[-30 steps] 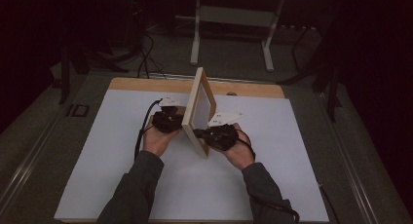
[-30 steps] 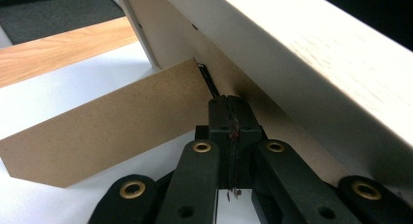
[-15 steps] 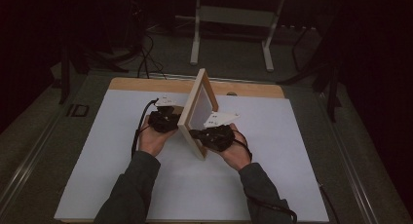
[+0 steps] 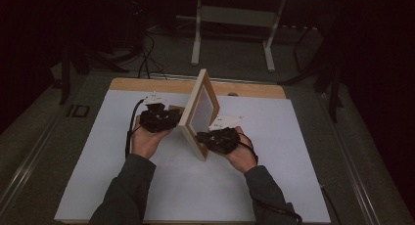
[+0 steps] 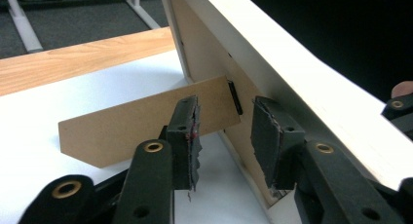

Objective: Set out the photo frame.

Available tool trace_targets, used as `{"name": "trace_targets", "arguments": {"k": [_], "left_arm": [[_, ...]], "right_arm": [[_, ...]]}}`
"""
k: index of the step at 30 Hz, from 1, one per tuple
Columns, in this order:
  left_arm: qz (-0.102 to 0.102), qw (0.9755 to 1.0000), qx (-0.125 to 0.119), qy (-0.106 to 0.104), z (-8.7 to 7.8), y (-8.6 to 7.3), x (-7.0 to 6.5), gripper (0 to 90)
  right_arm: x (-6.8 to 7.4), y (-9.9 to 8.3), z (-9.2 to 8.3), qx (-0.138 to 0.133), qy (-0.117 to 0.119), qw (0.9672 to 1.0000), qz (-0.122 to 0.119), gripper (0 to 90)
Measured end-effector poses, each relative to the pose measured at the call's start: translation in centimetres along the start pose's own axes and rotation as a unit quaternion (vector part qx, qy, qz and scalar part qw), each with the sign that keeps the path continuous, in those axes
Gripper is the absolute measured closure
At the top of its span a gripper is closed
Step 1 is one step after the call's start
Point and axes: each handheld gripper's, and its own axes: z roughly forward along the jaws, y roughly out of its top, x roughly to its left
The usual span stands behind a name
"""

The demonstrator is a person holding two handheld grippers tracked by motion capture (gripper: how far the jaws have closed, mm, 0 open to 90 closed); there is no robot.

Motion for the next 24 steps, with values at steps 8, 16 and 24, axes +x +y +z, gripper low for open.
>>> {"name": "trace_targets", "arguments": {"k": [8, 16, 24], "left_arm": [[-0.013, 0.9997, -0.018, -0.006, -1.8, 0.1, -0.1, 53.5], [-0.026, 0.9987, -0.042, -0.015, -3.4, 0.3, -0.5, 50.1], [-0.04, 0.997, -0.062, -0.024, -4.2, 0.5, -1.5, 47.0]], "right_arm": [[-0.7, -0.7, -0.4, 0.004, -0.007, 0.9999, 0.012, 74.3], [-1.0, -1.3, -0.5, 0.01, -0.014, 0.9996, 0.021, 70.6], [-1.5, -1.8, -0.7, 0.009, -0.024, 0.9992, 0.032, 67.8]]}}
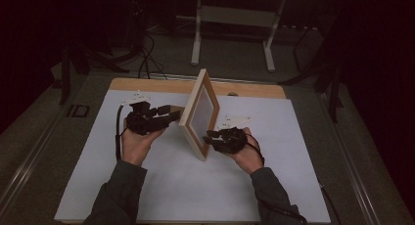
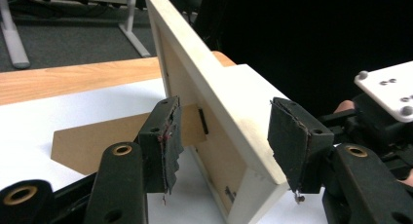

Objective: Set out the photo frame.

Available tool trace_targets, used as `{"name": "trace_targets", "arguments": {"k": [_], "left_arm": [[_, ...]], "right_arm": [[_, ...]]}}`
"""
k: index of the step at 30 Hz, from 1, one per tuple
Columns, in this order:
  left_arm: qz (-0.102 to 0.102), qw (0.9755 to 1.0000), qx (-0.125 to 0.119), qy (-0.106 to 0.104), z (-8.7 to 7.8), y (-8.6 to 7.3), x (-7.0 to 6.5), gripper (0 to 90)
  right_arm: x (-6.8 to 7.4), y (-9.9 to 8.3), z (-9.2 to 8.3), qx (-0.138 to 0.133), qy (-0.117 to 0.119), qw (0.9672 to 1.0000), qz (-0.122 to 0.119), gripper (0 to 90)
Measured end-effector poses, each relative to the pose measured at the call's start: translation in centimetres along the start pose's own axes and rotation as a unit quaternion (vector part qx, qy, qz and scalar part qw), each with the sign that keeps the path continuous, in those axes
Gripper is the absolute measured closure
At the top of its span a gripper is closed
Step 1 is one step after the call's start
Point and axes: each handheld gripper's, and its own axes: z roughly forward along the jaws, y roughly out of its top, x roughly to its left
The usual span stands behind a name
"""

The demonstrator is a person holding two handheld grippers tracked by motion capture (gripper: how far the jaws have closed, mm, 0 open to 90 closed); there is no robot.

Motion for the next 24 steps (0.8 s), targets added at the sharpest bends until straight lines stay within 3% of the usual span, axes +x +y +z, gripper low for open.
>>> {"name": "trace_targets", "arguments": {"k": [4, 13, 19, 24], "left_arm": [[0.006, 0.9999, 0.011, 0.004, 0.3, -0.2, -0.9, 45.7], [0.028, 0.9983, 0.039, 0.034, 2.2, -1.0, -2.6, 36.7], [0.047, 0.9955, 0.056, 0.061, 3.2, -1.6, -3.5, 44.9], [0.052, 0.9945, 0.063, 0.066, 3.7, -2.0, -3.8, 52.7]], "right_arm": [[-0.3, -0.5, 0.0, 0.003, -0.006, 1.0, 0.005, 67.3], [-0.9, -0.9, -0.7, -0.002, -0.012, 0.9999, 0.009, 66.3], [-1.2, -1.2, -1.0, -0.002, -0.015, 0.9997, 0.019, 66.1], [-1.4, -1.5, -1.1, -0.002, -0.016, 0.9997, 0.021, 65.4]]}}
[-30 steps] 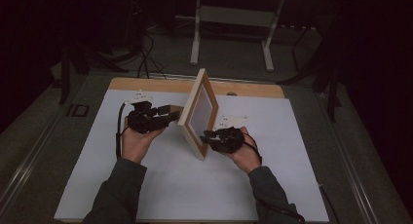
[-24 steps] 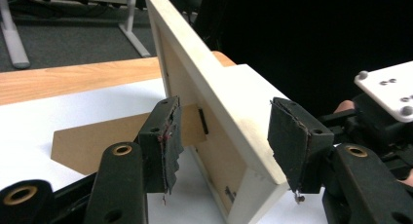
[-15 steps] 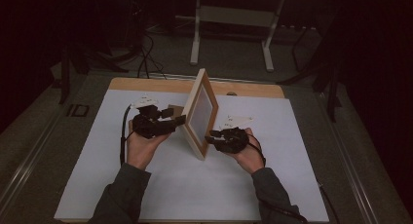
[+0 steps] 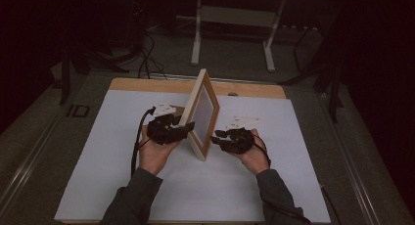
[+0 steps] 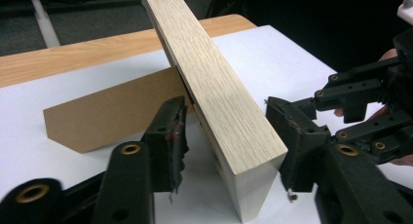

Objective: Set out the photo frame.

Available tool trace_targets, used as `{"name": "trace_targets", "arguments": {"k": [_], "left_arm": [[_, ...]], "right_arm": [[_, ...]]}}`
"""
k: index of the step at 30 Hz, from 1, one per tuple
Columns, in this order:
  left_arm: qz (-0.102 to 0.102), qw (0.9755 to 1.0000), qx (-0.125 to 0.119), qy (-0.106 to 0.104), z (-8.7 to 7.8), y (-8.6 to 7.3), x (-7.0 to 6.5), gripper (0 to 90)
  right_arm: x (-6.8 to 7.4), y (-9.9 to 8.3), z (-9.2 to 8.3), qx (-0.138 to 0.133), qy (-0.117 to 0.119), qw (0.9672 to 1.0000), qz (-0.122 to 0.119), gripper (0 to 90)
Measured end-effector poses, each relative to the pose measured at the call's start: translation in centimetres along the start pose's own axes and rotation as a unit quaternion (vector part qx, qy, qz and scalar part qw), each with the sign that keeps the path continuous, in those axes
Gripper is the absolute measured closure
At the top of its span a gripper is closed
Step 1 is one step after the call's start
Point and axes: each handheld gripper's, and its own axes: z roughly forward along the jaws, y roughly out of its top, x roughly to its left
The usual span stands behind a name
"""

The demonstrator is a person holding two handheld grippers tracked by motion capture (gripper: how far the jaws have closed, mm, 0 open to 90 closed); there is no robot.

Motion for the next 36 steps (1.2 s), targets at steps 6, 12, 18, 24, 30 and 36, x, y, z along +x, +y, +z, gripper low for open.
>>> {"name": "trace_targets", "arguments": {"k": [6, 12, 18, 24, 30, 36], "left_arm": [[0.003, 0.9998, 0.003, 0.018, 0.6, -0.5, -0.8, 56.0], [-0.01, 0.9998, -0.003, 0.017, 1.0, -0.9, -0.8, 60.8], [-0.01, 0.9995, -0.01, 0.027, 1.0, -1.1, -1.1, 61.6], [-0.017, 0.9992, -0.01, 0.035, 0.8, -1.1, -0.8, 63.5], [-0.025, 0.9992, -0.006, 0.03, 0.6, -1.0, -0.2, 65.9], [-0.032, 0.9994, -0.003, 0.01, 0.3, -1.0, 0.4, 67.5]], "right_arm": [[-0.1, 0.0, -0.1, -0.002, -0.001, 1.0, 0.002, 65.4], [-0.1, 0.1, -0.3, -0.004, -0.002, 1.0, 0.001, 65.3], [-0.5, -0.1, -0.7, -0.014, -0.003, 0.9999, 0.01, 64.7], [-0.7, -0.1, -1.1, -0.013, -0.007, 0.9998, 0.012, 64.6], [-0.9, -0.1, -1.1, -0.016, -0.008, 0.9998, 0.012, 64.4], [-1.1, 0.0, -1.4, -0.019, -0.01, 0.9997, 0.015, 64.4]]}}
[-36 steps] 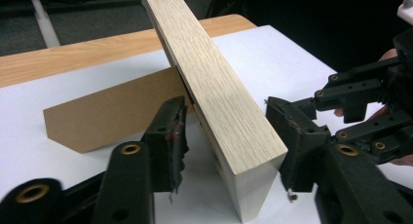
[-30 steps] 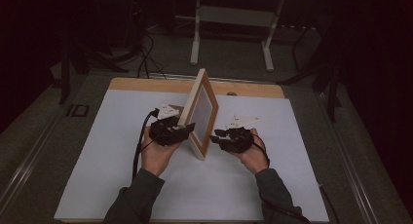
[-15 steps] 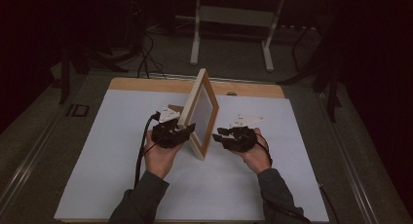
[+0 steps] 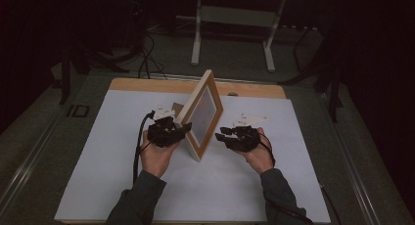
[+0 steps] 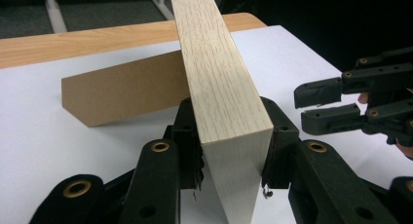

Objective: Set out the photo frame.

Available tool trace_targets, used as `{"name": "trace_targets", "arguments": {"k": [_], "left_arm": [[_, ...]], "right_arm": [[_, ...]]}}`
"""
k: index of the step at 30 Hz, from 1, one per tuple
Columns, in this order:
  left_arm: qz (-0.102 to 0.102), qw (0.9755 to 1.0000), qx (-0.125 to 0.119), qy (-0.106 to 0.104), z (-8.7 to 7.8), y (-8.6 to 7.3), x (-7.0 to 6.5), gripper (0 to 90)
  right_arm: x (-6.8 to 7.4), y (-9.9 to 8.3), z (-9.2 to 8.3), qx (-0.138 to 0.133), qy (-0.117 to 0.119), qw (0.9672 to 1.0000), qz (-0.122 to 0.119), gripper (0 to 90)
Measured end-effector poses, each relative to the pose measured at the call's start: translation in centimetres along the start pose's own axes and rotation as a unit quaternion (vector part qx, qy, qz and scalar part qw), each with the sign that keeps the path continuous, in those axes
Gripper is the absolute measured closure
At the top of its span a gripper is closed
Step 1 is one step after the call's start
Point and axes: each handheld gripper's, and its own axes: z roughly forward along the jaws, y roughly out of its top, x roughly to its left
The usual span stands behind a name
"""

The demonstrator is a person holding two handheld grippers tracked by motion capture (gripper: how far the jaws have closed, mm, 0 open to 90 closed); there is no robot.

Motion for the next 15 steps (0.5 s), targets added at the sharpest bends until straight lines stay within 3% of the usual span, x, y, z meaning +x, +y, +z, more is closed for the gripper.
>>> {"name": "trace_targets", "arguments": {"k": [10, 12, 15], "left_arm": [[-0.009, 0.9991, 0.005, -0.04, -0.2, 0.1, 1.4, 68.5], [-0.011, 0.998, 0.015, -0.061, -0.2, 0.2, 1.8, 68.6], [-0.013, 0.9969, 0.023, -0.074, -0.3, 0.3, 2.4, 69.2]], "right_arm": [[-0.4, 0.1, -0.6, -0.006, -0.007, 1.0, 0.004, 64.1], [-0.5, 0.0, -0.7, -0.006, -0.009, 0.9999, 0.004, 64.1], [-0.5, -0.1, -0.7, -0.007, -0.009, 0.9999, 0.006, 64.1]]}}
